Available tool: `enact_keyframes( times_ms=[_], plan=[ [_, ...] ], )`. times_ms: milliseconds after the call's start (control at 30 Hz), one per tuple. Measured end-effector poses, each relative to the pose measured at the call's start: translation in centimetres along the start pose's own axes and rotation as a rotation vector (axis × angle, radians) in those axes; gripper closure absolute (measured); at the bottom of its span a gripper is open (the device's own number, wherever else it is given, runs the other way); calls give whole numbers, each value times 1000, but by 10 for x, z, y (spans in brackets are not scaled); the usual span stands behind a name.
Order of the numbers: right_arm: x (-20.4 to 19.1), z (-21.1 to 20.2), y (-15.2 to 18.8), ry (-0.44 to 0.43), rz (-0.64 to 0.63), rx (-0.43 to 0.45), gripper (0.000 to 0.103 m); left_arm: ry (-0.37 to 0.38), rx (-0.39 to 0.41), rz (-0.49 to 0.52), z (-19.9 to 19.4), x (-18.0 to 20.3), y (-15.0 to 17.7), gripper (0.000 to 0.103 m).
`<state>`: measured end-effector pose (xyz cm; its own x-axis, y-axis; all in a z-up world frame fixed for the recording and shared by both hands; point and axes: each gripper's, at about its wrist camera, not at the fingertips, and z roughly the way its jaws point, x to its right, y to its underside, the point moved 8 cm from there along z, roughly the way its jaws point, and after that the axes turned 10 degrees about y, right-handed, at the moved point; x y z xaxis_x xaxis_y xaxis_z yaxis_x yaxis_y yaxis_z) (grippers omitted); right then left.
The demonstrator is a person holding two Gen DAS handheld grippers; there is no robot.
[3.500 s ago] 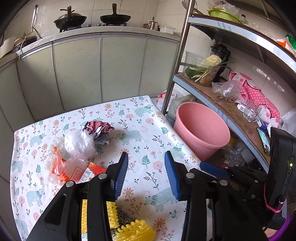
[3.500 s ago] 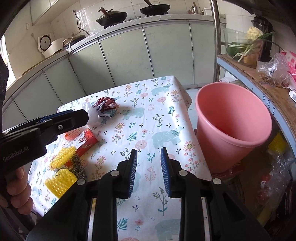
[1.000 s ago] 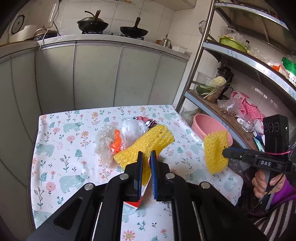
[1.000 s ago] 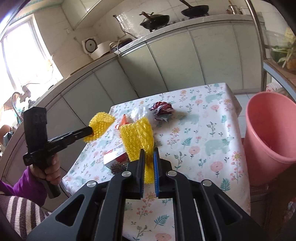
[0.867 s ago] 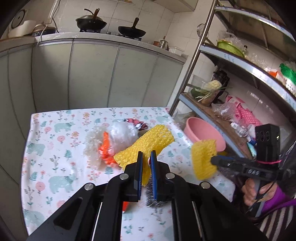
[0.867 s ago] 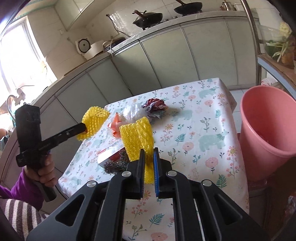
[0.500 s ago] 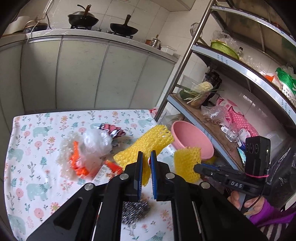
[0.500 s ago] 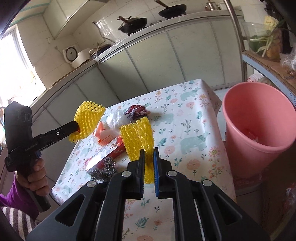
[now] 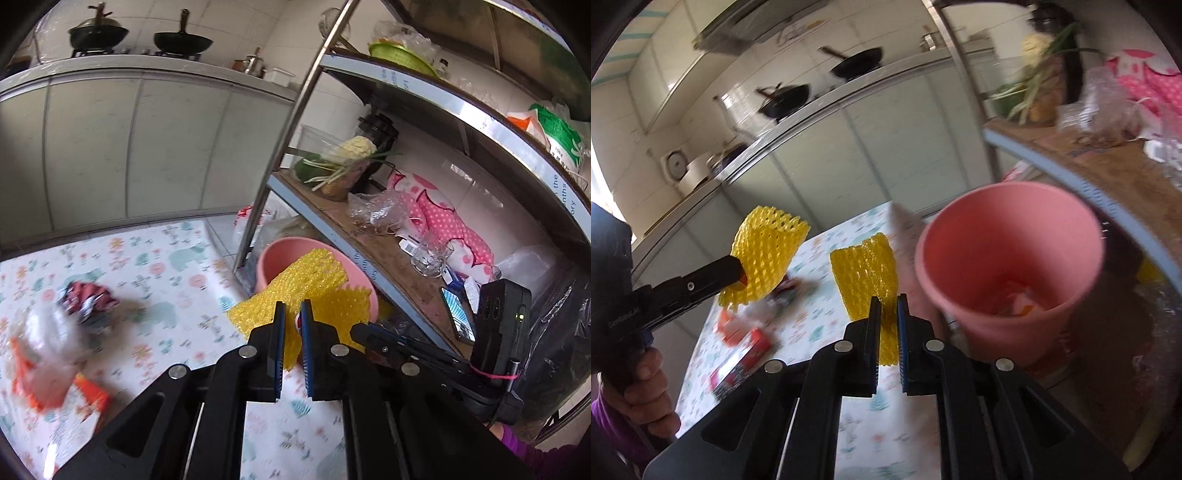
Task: Collect trash
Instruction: 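Carry both yellow mesh sleeves over the pink bucket, then open both tools to drop the yellow mesh sleeves into the bucket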
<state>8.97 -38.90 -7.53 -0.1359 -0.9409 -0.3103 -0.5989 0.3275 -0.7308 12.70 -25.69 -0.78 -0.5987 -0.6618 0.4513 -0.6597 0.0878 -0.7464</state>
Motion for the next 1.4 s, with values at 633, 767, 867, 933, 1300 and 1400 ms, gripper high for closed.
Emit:
enact_keyframes(
  times_ms=[633,767,867,933,1300,1400],
  plan=[
    [86,66,-12,199,90,-26,94,-15,-170,-66,162,-14,6,95],
    [85,76,-9,219,55,-53,88,-41,-182,-73,172,-24,10,91],
    [88,79,-7,234,48,-58,78,-61,-208,-87,176,-29,11,79],
    [88,79,-7,245,43,-61,75,-59,-212,-103,176,-31,11,77],
    [62,58,-14,223,25,-25,74,-15,-158,-99,134,-13,-19,74],
    [46,44,-21,188,21,3,74,5,-119,-111,107,-10,-35,69]
  ],
)
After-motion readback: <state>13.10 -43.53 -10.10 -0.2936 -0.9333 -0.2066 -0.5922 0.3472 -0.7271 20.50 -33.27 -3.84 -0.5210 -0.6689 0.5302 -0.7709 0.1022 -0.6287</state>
